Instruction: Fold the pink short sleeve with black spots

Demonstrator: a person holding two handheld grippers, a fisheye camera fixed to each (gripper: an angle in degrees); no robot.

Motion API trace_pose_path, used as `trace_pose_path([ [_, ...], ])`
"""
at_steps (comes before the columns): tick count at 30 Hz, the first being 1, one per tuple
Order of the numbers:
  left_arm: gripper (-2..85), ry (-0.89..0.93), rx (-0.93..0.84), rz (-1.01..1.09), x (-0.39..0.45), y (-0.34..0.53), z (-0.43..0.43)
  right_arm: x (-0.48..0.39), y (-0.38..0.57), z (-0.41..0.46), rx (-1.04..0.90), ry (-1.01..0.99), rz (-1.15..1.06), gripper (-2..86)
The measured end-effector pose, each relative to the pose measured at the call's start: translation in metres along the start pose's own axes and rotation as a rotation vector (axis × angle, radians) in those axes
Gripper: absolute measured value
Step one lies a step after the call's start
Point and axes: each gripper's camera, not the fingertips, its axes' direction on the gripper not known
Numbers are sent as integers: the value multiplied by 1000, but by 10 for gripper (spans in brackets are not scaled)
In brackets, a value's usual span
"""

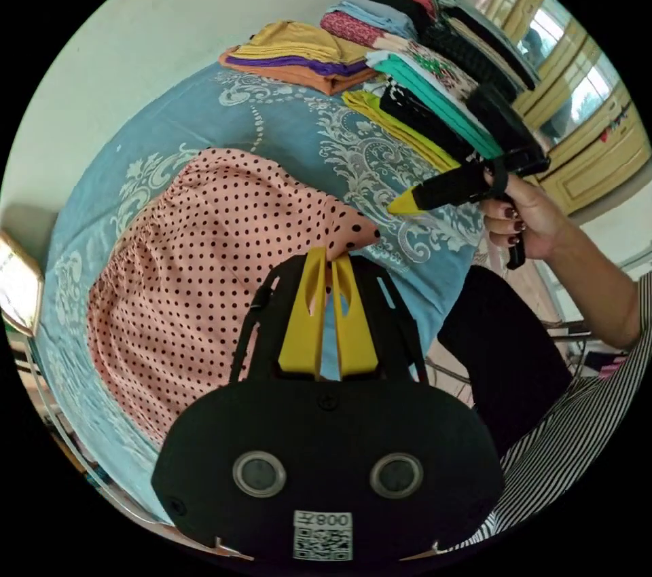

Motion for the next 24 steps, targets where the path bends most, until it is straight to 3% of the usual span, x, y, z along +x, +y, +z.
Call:
trace_pose_path([
  [8,8,247,92,-268,-45,26,11,46,-72,21,65,86,52,68],
  [24,7,299,94,-217,-47,31,18,107,-243,136,-15,211,29,100],
])
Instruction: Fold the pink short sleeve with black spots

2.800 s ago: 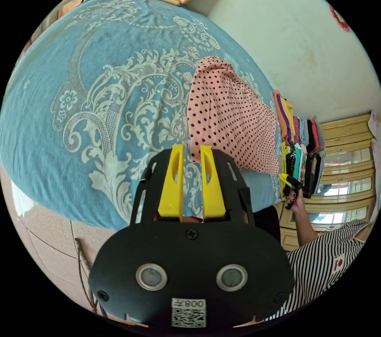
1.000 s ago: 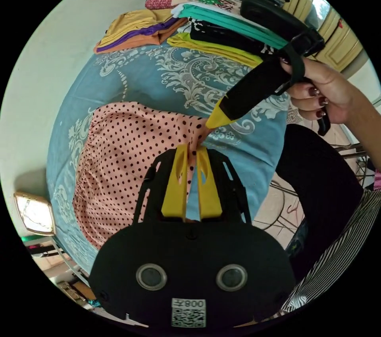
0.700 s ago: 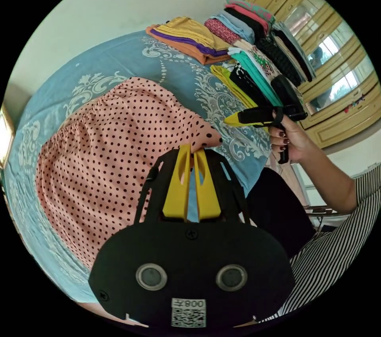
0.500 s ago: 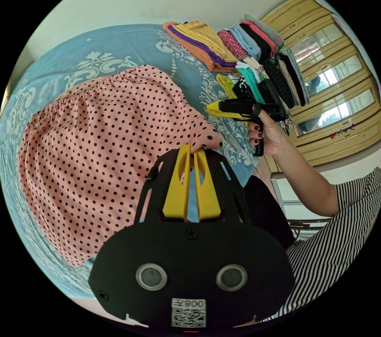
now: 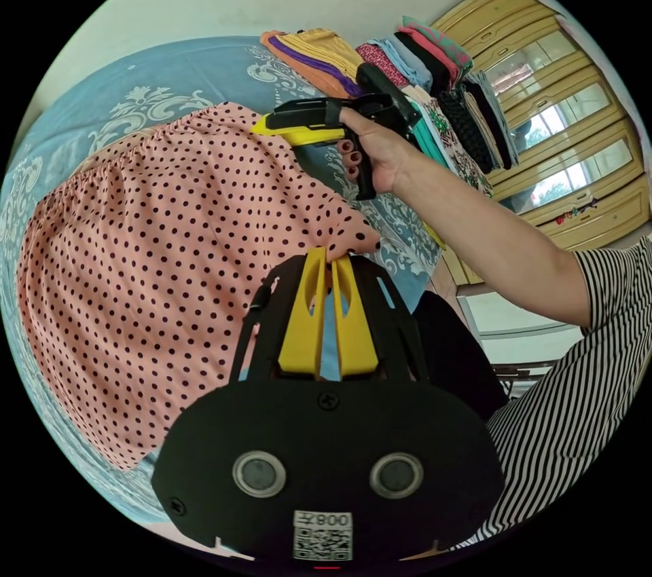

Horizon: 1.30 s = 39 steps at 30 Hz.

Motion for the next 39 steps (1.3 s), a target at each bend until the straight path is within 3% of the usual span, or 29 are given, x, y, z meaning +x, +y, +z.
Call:
trace_pose_path([
  [12,6,54,21,-2,-20,12,-46,40,-53,73,-29,-28,0,40],
  [24,7,132,201,-80,-62,60,-181,46,-59,107,74,-181,15,24],
  [30,7,209,386,-273,-120,121,-277,-14,-68,158,90,-195,-76,22],
  [39,7,300,599,-647,-215,235,-372,-97,-85,340,-34,-155,-188,21],
])
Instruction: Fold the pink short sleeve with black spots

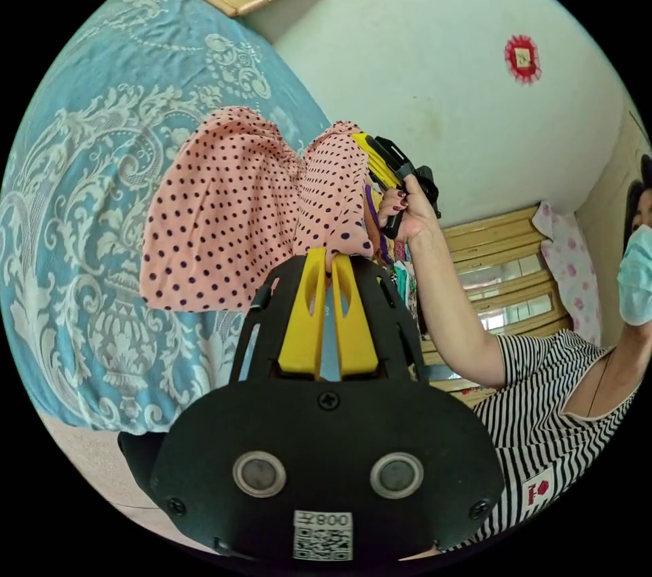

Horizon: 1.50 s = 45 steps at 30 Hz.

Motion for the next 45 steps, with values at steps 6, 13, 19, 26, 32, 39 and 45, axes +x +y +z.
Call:
trace_pose_path([
  [6,8,28,74,-175,-45,-4,-63,5,-7,135,-128,112,-14,21],
  [13,11,24,116,-294,-74,-12,-120,17,0,256,-224,230,-53,24],
  [19,14,58,125,-340,-84,-14,-155,28,11,330,-287,320,-101,31],
  [26,13,71,154,-333,-79,-4,-201,5,43,349,-261,308,-283,39],
  [32,9,-9,164,-209,-45,-5,-227,-6,74,386,-287,359,-414,33],
  [39,7,-121,144,-176,-27,-4,-236,30,98,485,-414,640,-422,7],
  [45,5,-159,126,-151,-14,11,-245,31,112,504,-466,589,-430,6],
])
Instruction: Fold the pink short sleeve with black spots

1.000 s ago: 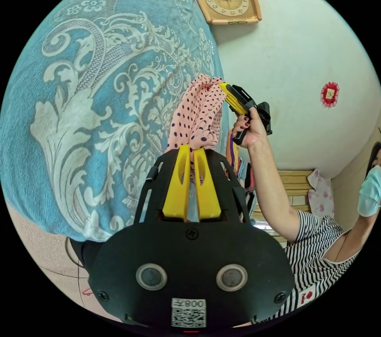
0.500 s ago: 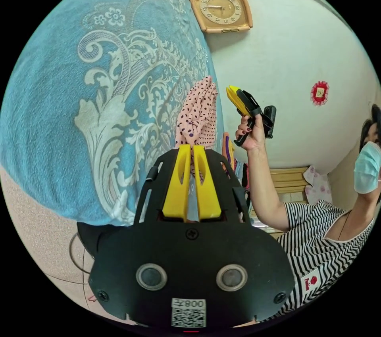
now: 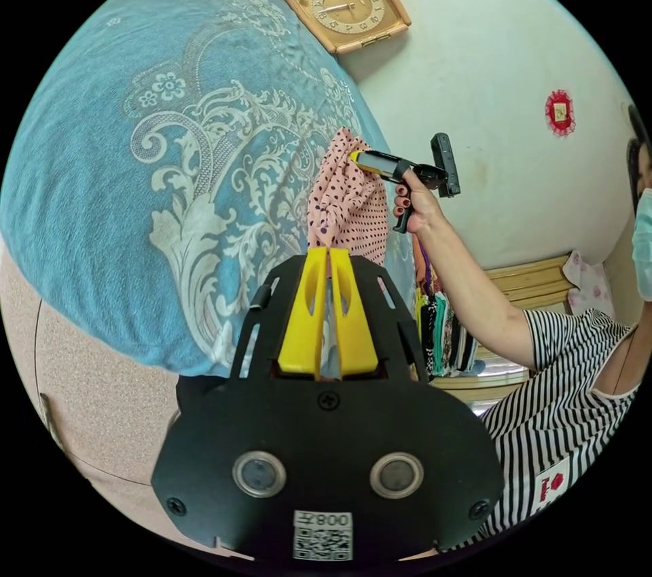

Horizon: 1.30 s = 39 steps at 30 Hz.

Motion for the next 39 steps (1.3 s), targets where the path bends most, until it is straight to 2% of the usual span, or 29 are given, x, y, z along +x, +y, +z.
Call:
trace_pose_path([
  [4,7,-6,-4,3,4,9,-3,-3,25,-12,62,-76,28,13],
  [9,10,4,-25,1,4,16,0,-28,105,-35,116,-72,5,53],
  [17,13,-8,2,48,20,24,2,-138,276,-16,23,160,-101,80],
  [25,10,-90,-65,113,38,28,36,-205,316,32,-16,391,-216,86],
  [33,4,-113,-116,96,35,37,67,-225,334,36,8,430,-205,29],
  [39,2,-143,-132,128,38,42,84,-237,356,0,61,449,-180,12],
])
